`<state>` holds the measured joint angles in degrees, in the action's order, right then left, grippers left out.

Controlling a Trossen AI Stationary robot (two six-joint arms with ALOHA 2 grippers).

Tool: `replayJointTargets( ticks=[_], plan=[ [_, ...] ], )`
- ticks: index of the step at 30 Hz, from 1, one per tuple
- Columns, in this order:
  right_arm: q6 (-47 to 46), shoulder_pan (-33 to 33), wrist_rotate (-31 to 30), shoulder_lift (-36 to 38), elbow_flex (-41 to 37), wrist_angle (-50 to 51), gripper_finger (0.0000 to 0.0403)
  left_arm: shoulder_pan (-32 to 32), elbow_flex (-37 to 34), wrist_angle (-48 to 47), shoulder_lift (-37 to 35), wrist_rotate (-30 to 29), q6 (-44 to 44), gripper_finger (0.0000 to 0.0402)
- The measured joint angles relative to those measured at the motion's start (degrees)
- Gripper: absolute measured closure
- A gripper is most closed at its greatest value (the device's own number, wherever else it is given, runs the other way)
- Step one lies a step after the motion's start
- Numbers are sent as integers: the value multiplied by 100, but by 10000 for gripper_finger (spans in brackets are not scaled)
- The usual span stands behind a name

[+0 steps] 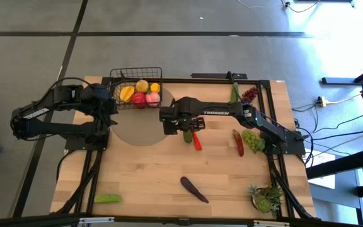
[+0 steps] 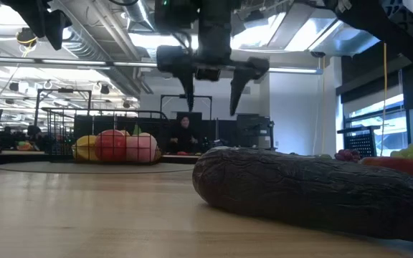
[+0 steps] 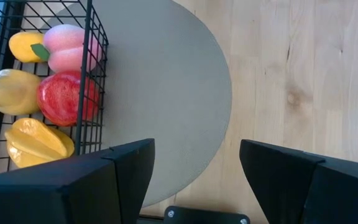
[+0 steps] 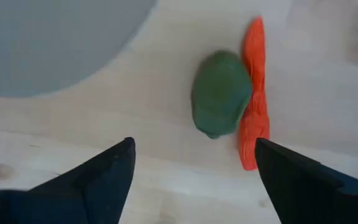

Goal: Build produce basket
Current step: Put the green lime into the black wire basket

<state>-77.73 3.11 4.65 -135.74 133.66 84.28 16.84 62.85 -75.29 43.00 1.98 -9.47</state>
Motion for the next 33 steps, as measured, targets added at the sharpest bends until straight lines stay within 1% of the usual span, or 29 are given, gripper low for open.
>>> replayJointTargets(
  ticks=[3, 13, 17, 22, 27, 30, 33],
  plan=[
    [-1, 4, 145, -158, -1, -54, 83, -2, 0, 0, 0, 0, 0, 177],
    [-7, 52, 335, -572, -12, 131, 82, 0, 0, 2, 0, 0, -2, 177],
    [-40, 52, 53, -552, -8, 215, 82, -2, 0, 2, 0, 0, 0, 177],
    [-244, 52, -28, -556, -8, 286, 82, -2, 0, 2, 0, 1, -1, 177],
    [-289, 47, -272, -556, -10, 228, 82, 0, 0, 4, 0, 0, 0, 177],
    [-289, 46, -259, -547, -248, 43, 82, 0, 0, 4, 0, 0, 0, 177],
    [-277, 46, 57, -560, -542, -251, 82, 0, 0, 4, 0, 0, -1, 177]
  ],
)
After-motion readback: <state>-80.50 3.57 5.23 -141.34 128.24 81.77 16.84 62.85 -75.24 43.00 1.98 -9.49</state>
